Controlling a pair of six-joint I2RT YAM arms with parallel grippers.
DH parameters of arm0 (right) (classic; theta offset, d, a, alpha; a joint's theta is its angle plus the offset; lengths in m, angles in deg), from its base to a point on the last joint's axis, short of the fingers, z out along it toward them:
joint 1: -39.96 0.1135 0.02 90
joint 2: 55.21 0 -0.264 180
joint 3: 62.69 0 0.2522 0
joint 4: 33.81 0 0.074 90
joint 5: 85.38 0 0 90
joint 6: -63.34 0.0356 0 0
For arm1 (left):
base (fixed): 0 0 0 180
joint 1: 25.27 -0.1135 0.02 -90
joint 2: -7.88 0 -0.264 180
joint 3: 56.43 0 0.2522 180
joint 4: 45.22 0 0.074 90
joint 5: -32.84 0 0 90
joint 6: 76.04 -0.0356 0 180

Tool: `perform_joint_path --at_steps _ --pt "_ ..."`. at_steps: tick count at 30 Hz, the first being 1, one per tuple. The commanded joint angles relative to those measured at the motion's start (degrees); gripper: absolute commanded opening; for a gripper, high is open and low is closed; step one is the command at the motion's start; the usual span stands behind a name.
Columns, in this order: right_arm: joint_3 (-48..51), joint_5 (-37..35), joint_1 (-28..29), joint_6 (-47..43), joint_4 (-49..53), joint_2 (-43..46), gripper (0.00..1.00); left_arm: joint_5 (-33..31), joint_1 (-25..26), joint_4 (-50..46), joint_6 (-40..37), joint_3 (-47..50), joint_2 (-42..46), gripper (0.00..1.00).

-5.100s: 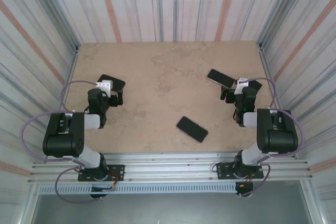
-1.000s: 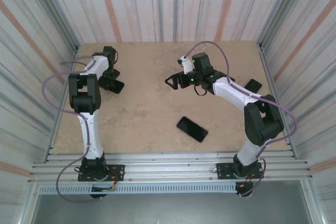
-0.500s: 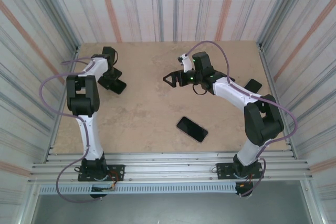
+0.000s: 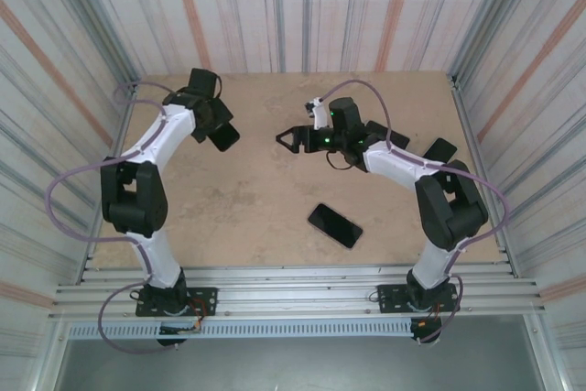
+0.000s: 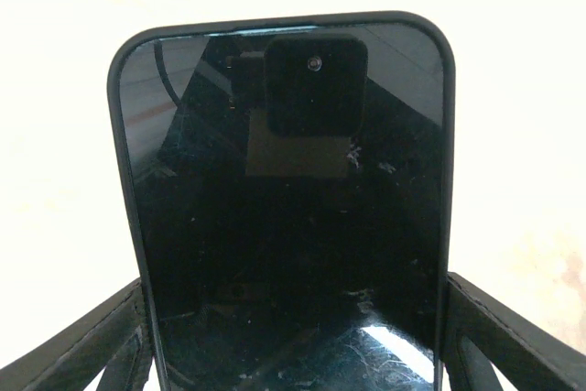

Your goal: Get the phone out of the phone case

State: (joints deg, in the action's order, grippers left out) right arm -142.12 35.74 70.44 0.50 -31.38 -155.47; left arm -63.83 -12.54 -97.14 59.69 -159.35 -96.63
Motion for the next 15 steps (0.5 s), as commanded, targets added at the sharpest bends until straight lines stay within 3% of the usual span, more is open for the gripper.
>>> perform_joint_path --at_steps 1,10,15 --pt "-0.1 -1.2 1.2 5.3 -3.9 -1.7 0.94 1.1 2.6 2.4 -4.4 1.2 3.7 0.65" --pt "-1.1 0.3 3.5 11.0 -9.9 -5.6 0.8 2.0 9.2 4.5 -6.3 1.9 6.6 0.65" --pt "-2.4 1.2 4.1 12.5 -10.8 -7.9 0.63 2.7 11.5 5.2 -6.4 2.0 7.3 0.65"
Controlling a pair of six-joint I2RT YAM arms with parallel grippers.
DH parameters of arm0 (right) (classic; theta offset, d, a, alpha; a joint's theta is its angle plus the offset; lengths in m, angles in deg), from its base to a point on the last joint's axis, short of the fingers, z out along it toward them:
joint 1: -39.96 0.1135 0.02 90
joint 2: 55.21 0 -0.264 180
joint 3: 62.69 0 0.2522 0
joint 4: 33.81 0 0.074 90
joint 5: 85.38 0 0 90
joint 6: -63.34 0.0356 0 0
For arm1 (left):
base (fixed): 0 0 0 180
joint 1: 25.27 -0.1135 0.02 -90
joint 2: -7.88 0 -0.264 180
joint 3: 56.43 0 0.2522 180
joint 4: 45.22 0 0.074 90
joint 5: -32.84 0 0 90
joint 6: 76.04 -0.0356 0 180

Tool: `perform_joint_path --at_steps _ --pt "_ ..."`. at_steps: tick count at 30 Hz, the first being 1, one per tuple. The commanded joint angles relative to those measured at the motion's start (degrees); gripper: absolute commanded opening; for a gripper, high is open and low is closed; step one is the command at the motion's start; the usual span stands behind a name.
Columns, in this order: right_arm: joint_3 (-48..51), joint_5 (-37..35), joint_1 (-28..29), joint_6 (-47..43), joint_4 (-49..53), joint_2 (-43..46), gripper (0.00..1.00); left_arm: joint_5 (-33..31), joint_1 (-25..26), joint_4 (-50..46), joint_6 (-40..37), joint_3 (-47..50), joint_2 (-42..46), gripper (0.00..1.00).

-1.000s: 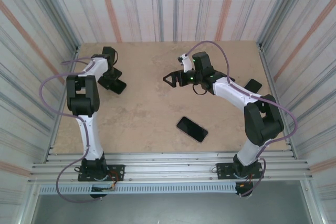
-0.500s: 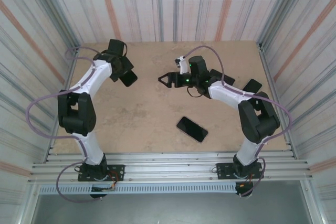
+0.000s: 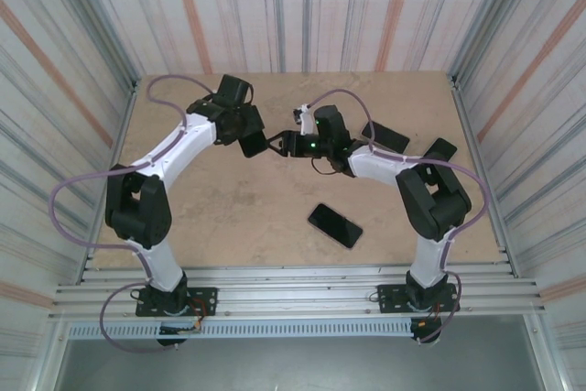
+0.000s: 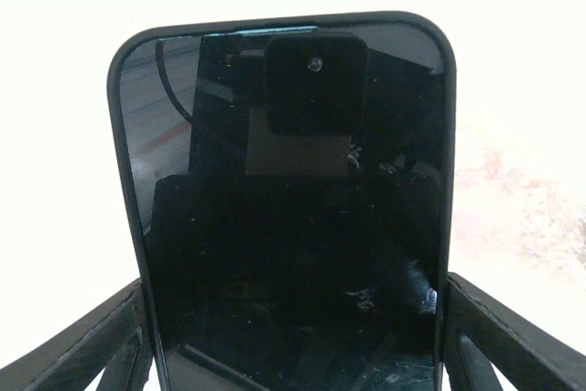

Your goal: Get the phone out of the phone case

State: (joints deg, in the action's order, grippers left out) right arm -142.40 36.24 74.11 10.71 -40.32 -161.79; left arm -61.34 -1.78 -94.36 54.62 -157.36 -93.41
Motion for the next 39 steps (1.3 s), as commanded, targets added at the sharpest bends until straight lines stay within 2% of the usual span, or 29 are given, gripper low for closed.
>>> perform_joint_path --at_steps 1,4,9,11,16,18,20,21,26,34,39 --pt "-2.2 0.9 0.4 2.9 -2.6 -1.9 0.56 -0.1 1.2 2.6 -1.3 0.2 4.3 0.65" --pt "-2.8 2.0 0.8 4.2 -4.0 -2.8 0.44 0.7 2.2 3.5 -0.8 0.6 4.9 0.65" --pt "-3.0 2.4 1.3 6.2 -5.8 -3.3 0.29 0.9 3.6 3.6 -0.8 0.5 5.0 0.65" --pt "-2.9 2.4 1.3 7.1 -6.6 -3.4 0.2 0.6 3.8 3.7 -0.8 0.6 5.2 0.66" --pt "-3.1 3.2 1.3 8.2 -7.5 -2.9 0.07 0.8 4.1 3.9 -1.2 0.8 5.8 0.7" --pt "-3.2 3.2 1.3 8.6 -7.7 -2.6 0.04 1.1 4.1 4.3 -1.7 0.9 6.2 0.77" --pt "-3.2 3.2 1.2 8.9 -7.7 -2.0 0.03 1.2 4.0 4.9 -2.5 1.0 6.4 0.95" --pt "-3.1 3.3 1.1 9.0 -7.7 -1.6 0.02 1.2 3.9 5.0 -3.1 1.0 6.7 0.99" --pt "-2.1 3.8 -0.4 10.9 -8.4 1.1 0.02 4.3 2.4 9.4 -5.3 4.0 9.3 0.99" --pt "1.7 6.9 -4.3 17.5 -13.0 7.0 0.02 22.8 -3.6 25.8 -7.5 11.4 13.2 0.99" --pt "4.5 8.0 -5.0 22.5 -18.4 10.3 0.02 35.4 -6.2 38.1 -4.2 13.6 11.7 0.97"
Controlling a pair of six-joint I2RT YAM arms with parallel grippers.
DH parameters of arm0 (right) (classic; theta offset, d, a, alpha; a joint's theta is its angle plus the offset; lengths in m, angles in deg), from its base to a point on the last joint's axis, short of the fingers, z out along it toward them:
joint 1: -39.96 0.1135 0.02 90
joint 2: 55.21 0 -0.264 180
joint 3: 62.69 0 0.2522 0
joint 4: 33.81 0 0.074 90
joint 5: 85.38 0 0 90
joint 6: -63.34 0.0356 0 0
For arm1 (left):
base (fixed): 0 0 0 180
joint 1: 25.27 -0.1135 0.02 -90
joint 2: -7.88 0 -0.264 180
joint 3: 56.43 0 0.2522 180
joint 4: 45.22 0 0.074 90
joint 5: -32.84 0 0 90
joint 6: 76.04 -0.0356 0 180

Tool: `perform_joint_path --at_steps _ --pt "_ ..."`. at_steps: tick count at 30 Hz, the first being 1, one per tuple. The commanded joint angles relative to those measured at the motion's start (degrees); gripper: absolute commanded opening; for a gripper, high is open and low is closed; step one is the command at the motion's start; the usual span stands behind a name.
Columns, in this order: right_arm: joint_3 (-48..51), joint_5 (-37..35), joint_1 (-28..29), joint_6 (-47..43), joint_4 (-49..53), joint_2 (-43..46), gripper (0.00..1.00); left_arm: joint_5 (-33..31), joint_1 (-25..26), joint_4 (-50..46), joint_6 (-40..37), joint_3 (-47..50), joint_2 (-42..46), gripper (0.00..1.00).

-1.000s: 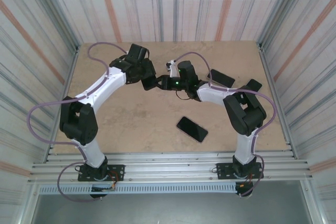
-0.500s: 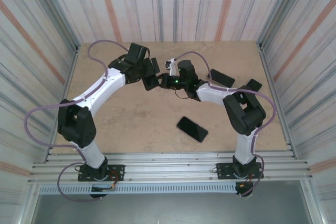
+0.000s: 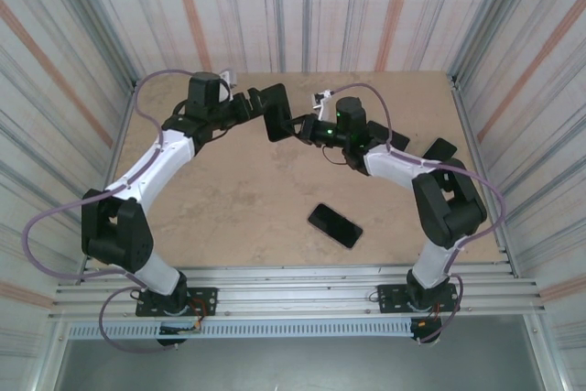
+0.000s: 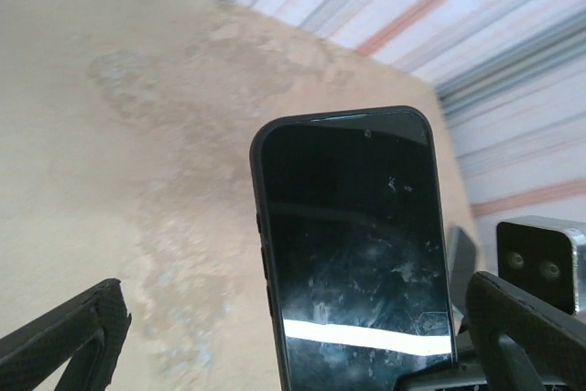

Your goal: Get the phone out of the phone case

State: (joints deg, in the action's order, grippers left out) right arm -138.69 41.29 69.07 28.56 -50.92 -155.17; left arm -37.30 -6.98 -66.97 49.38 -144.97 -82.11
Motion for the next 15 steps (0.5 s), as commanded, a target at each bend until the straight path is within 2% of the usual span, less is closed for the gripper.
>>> perform_joint_path --at_steps 1,4,7,11,15 --pt "1.2 3.2 0.0 5.6 -8.8 4.3 0.02 13.9 -1.3 13.5 2.4 1.5 0.0 0.96" --pt "2.7 4.4 -0.4 8.0 -11.5 6.1 0.03 19.5 -1.9 20.7 6.8 1.5 -1.3 0.92" --pt "4.1 5.3 -0.6 10.6 -14.5 7.6 0.03 23.0 -1.9 22.8 8.3 0.0 -2.3 0.89" --pt "4.9 5.8 -1.4 11.3 -15.4 9.4 0.03 28.1 -1.9 27.9 12.4 -0.6 -3.7 0.81" --pt "5.3 7.0 -2.4 16.9 -19.5 9.3 0.04 33.6 -1.9 34.9 17.6 -1.3 -4.7 0.74"
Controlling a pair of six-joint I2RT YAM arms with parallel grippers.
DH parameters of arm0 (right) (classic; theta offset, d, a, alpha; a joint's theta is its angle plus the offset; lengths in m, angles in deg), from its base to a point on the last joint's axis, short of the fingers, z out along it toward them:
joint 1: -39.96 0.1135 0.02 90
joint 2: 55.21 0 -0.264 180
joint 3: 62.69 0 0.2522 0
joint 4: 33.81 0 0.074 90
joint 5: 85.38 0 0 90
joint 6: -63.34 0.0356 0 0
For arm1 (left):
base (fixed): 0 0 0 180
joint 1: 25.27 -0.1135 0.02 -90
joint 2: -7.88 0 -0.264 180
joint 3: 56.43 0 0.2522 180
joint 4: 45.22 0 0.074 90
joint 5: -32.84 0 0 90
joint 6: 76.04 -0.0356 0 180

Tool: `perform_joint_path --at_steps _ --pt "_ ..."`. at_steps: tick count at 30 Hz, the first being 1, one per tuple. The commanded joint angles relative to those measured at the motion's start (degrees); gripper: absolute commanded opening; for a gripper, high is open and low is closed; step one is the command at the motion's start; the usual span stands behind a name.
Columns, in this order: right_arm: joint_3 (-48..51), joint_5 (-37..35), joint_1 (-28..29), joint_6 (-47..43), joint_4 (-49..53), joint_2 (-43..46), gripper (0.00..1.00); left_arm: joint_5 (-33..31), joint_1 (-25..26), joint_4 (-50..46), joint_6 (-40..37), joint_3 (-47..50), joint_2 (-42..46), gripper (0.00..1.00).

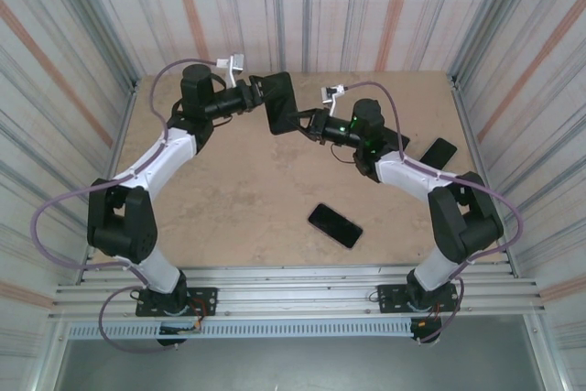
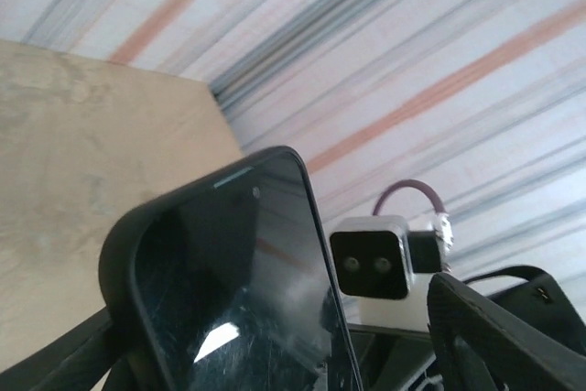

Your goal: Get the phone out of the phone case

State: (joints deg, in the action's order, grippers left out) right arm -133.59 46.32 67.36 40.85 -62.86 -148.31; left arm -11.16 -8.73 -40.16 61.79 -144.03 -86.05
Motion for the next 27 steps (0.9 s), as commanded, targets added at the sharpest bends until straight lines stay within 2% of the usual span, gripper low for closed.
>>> perform_joint_path --at_steps 1,3,7,12,17,24,27 --pt "0.1 2.1 -0.9 5.1 -8.1 2.4 0.04 8.2 -0.2 8.6 5.8 -2.4 -0.8 0.72" --pt "0.2 1.8 -1.4 6.5 -9.2 2.8 0.04 8.4 -0.2 8.0 5.4 -2.7 -0.4 0.7" --pt "0.1 2.8 -1.9 8.2 -10.7 3.2 0.04 9.3 -0.5 8.3 5.3 -3.2 -0.1 0.61" --pt "0.6 3.2 -1.8 10.0 -12.8 2.9 0.04 10.6 -0.9 12.2 8.9 -5.4 -2.1 0.43" --pt "1.0 3.8 -1.8 9.6 -13.0 3.1 0.04 11.6 -1.0 15.6 12.4 -6.7 -3.8 0.32" --pt "1.9 5.7 -1.5 7.9 -13.5 3.8 0.04 12.4 -1.2 16.6 14.6 -8.5 -4.8 0.21" --pt "2.2 6.6 -1.5 7.3 -13.2 4.2 0.05 13.0 -1.2 17.6 15.9 -9.0 -5.4 0.11"
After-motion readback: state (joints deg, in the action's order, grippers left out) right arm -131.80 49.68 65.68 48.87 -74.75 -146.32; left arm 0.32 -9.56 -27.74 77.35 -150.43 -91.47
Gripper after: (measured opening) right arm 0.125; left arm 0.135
